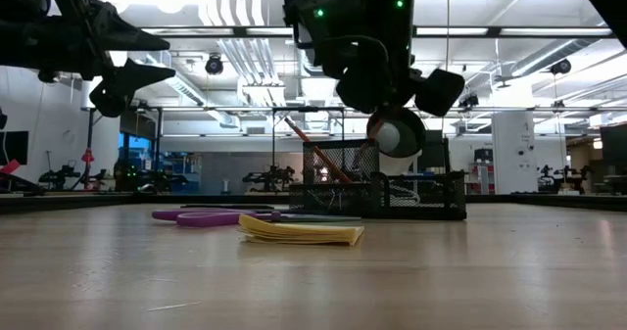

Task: Pick and place office supplies into organizer
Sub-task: Put the yellow pencil into the black mesh organizer, then put the purple scissors into the black mesh organizer

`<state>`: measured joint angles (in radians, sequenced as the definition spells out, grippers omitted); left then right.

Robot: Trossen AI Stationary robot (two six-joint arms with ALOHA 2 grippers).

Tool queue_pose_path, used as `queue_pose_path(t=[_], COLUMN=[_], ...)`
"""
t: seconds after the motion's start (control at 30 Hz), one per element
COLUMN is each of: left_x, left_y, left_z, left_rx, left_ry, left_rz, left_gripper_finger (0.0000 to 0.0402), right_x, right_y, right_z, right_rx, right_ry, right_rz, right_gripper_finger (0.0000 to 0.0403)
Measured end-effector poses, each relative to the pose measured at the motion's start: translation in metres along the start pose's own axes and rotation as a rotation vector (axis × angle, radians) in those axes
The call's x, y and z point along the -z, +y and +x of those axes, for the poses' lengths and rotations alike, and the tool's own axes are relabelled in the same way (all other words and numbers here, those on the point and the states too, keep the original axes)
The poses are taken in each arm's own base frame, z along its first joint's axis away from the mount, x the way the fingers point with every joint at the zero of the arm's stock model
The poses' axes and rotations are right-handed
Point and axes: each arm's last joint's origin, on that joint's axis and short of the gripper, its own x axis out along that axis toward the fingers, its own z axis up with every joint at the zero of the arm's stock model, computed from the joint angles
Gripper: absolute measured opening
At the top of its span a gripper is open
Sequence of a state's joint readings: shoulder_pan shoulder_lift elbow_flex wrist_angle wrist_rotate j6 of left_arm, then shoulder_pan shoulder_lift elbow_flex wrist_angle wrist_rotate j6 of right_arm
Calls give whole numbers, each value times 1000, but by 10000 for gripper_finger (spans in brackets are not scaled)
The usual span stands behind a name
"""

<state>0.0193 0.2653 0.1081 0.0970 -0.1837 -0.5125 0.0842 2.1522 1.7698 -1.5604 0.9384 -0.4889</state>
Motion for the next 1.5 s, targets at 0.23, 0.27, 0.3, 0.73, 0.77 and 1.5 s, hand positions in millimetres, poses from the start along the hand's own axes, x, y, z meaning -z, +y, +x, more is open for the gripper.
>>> queue_pose_path(t=[0.23,0.27,0.3,0.73,0.77,1.5], left_x=[-1,-1,-1,0,0,1], left_y=[0,-1,-1,-2,-2,-4], left_z=[-1,-1,-1,-1,-1,-1], left_rx=[5,9,10,42,44,114], left_ry=[-4,-5,-5,16,17,56], left_rz=[-1,-2,-2,-1,-1,-6], left_gripper_finger=[195,195,195,195,195,195], right_x=[-9,-10,-10,-13,-13,1], right_y=[0,-1,-1,-6,-7,-34], right_z=[-6,-9,-11,-30,-30,-96], right_rx=[33,38,44,67,67,-989], right_ry=[-36,-44,-52,-140,-141,-585], right_rz=[41,56,65,200,203,988], right_gripper_finger=[29,29,29,85,96,187])
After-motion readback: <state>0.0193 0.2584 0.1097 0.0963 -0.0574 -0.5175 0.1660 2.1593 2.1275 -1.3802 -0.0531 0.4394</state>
